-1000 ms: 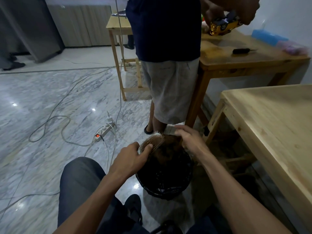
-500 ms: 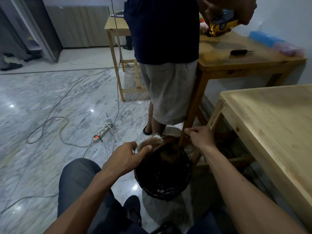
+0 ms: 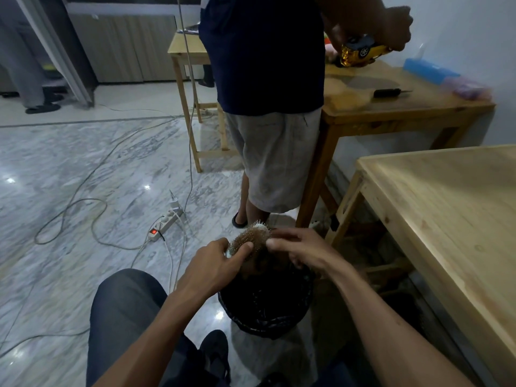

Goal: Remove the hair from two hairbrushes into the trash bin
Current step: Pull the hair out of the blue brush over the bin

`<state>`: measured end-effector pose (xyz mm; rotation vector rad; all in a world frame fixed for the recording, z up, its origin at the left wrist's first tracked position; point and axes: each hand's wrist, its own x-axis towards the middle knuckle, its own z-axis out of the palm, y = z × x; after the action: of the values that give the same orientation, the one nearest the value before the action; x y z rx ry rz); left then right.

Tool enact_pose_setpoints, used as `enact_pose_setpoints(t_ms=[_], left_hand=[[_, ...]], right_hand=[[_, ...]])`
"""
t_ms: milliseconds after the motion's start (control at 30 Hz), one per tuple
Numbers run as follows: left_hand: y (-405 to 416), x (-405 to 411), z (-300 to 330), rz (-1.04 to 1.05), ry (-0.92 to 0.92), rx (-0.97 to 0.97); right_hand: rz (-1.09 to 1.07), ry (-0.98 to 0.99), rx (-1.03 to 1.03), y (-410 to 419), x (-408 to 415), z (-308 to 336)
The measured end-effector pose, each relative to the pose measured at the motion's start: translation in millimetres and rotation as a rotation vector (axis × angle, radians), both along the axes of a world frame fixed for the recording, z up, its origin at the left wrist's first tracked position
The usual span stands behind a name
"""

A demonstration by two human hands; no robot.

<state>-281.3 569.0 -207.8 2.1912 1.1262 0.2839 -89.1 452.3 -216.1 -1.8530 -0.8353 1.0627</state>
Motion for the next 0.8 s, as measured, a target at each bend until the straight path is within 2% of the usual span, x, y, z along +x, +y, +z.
enact_pose_setpoints(t_ms=[100, 233, 367, 467, 533, 700, 800], left_hand=[[4.8, -5.9, -0.6, 0.021, 0.006, 0.0], [13.8, -17.0, -4.3, 0.018, 0.026, -0.104], [19.6, -15.5, 4.3, 0.0, 0.011, -0.092], [27.2, -22.2, 9.6, 0.042, 0.001, -0.063], [30.7, -25.0, 11.0, 0.076, -0.014, -0.046], [18.4, -10.8, 15.6, 0.062, 0.012, -0.056], [12.1, -0.1, 18.8, 0.02, 0.049, -0.067]], right_hand=[[-0.015, -0.133, -0.018, -1.8, 1.0, -7.4], [-0.221, -0.149, 0.045, -4.2, 9.8, -11.0], [-0.446, -0.095, 0.046, 0.1, 18.7, -22.5], [-0.629, 0.019, -0.002, -5.1, 30.5, -25.4], [-0.576, 0.037, -0.076, -8.7, 30.5, -30.0], [-0.284, 0.114, -0.187, 0.2, 11.3, -28.1], [-0.111, 0.02, -0.233, 2.5, 6.4, -12.6]])
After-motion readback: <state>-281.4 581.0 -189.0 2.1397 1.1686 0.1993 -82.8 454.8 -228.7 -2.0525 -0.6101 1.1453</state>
